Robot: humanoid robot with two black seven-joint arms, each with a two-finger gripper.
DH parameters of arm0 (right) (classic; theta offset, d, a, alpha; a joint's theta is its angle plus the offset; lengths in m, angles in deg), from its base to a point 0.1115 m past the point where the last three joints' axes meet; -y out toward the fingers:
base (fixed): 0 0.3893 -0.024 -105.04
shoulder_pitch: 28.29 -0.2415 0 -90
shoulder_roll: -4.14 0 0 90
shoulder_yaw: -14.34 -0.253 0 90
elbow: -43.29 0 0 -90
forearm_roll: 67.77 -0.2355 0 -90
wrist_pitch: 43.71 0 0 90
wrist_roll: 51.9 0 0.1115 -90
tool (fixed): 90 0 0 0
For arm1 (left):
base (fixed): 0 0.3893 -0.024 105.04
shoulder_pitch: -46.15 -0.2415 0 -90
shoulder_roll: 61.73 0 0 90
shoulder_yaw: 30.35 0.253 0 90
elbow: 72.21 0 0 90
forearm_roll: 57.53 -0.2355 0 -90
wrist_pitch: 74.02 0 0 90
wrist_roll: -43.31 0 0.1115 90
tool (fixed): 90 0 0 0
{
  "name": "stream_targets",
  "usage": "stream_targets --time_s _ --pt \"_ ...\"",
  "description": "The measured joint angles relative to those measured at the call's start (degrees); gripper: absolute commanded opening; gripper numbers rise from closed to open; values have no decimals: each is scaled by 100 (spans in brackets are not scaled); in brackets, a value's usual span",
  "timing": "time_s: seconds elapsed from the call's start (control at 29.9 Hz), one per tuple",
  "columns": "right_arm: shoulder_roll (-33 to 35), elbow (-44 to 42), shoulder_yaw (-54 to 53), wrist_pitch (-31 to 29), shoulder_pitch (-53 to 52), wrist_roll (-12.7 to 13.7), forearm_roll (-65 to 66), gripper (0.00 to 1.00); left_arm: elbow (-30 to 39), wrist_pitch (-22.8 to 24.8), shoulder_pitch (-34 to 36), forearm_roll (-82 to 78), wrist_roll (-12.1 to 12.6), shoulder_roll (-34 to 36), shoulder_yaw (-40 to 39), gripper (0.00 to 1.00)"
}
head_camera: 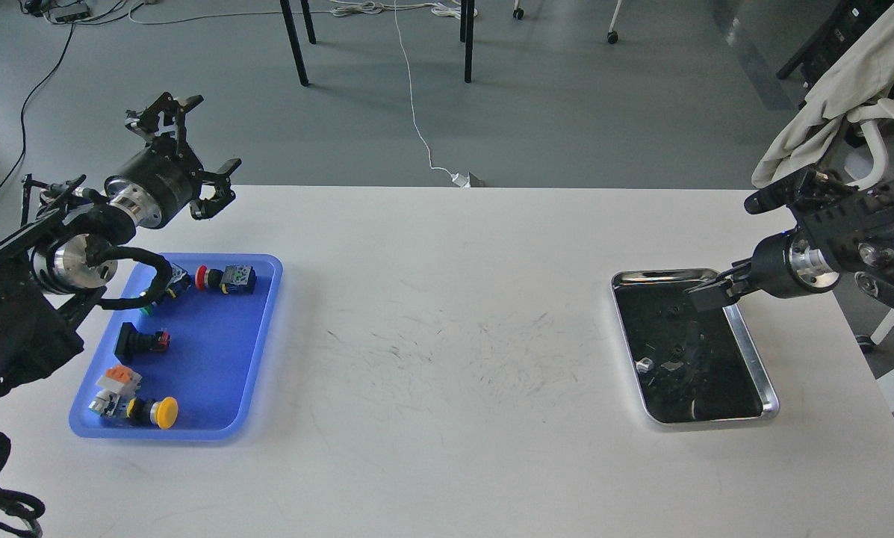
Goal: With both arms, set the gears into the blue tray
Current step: 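Reach the right gripper down into the steel tray, then close the right gripper on the small black part in the steel tray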
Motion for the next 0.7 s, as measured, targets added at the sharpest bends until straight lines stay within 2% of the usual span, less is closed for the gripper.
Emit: stream_targets --time_s 0.7 --pt "-654 -623 30 1 413 14 8 89 0 29 -8 8 -38 35 0 99"
